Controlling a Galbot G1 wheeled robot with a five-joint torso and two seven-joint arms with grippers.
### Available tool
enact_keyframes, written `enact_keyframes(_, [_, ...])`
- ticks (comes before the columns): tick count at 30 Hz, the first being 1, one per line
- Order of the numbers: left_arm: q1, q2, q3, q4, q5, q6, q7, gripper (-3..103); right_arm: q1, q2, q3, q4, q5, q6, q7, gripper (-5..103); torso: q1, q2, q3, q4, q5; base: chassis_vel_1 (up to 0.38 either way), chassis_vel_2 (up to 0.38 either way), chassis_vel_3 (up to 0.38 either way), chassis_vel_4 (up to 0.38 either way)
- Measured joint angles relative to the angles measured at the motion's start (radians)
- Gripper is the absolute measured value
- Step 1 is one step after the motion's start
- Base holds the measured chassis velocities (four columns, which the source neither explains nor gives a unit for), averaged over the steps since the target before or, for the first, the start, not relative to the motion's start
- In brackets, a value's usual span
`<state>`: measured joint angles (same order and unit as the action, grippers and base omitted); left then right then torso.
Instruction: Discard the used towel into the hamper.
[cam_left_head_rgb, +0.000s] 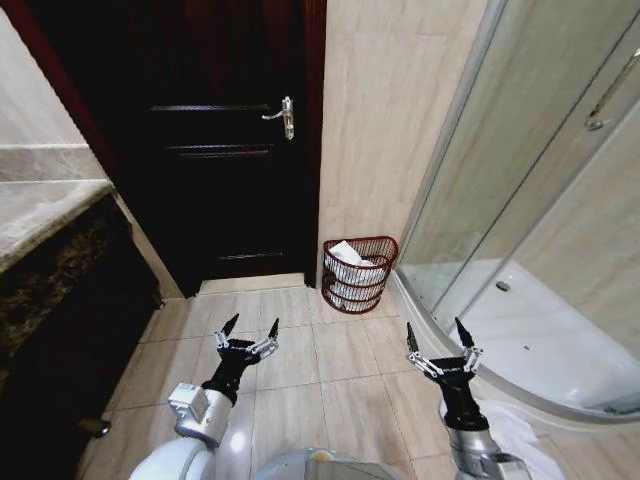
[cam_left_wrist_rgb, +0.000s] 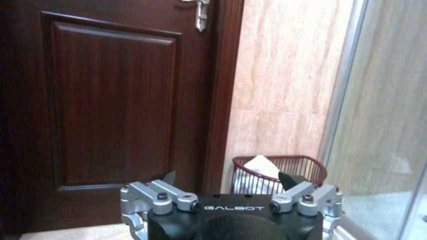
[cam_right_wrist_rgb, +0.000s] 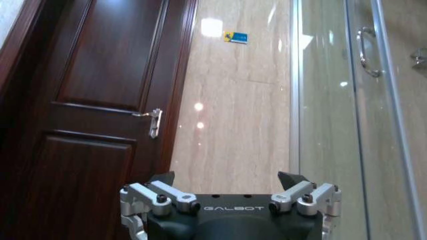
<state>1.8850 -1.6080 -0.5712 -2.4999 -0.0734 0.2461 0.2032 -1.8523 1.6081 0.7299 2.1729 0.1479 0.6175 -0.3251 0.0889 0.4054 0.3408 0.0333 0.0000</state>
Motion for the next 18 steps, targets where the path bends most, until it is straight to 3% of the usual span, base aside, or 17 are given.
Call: enact_keyframes(18, [0.0, 0.0, 0.0, 0.0, 0.0, 0.0, 0.0, 100, -0.002, 0.0, -0.004, -0.018, -0.015, 0.015, -0.001, 100, -0.025, -0.068, -0.043, 0.0, 0.0, 0.0, 0.0, 0.0, 0.0])
